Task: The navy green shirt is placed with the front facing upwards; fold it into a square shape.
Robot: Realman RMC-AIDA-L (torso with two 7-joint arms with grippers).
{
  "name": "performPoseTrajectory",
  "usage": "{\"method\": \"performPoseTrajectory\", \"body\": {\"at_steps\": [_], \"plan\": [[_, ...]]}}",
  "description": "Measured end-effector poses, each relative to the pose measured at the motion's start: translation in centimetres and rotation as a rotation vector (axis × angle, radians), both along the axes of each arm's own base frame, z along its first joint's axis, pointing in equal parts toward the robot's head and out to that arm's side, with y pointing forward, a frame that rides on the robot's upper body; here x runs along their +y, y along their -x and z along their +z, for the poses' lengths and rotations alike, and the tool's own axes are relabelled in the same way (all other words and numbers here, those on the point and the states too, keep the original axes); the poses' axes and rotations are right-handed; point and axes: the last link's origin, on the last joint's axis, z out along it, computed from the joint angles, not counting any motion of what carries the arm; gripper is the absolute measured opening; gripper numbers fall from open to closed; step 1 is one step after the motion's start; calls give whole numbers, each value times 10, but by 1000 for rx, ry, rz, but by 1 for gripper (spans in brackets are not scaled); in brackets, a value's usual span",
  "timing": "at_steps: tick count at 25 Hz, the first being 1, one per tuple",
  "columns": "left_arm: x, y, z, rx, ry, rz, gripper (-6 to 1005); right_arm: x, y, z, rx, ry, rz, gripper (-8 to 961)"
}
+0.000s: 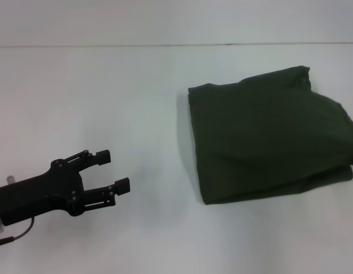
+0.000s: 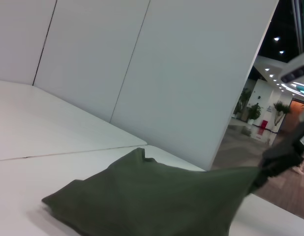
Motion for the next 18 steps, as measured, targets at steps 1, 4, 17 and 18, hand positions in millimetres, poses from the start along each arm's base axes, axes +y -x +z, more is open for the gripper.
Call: {"method": "performPoseTrajectory", "body": {"at_steps": [1,4,17,18], "plan": [[1,-1,0,0,1,-1,900,-3,-5,1,-9,-2,3,12],[3,-3,-2,-3,7,-8,900,-9,-17,5,-38,-11,10,12],[0,-6,-5,-15,49,-3,900,3,-34,-5,-123,30,33,48],[0,-6,-5,-16,49,0,900,5,-34,-2,-139,24,34,52]]}}
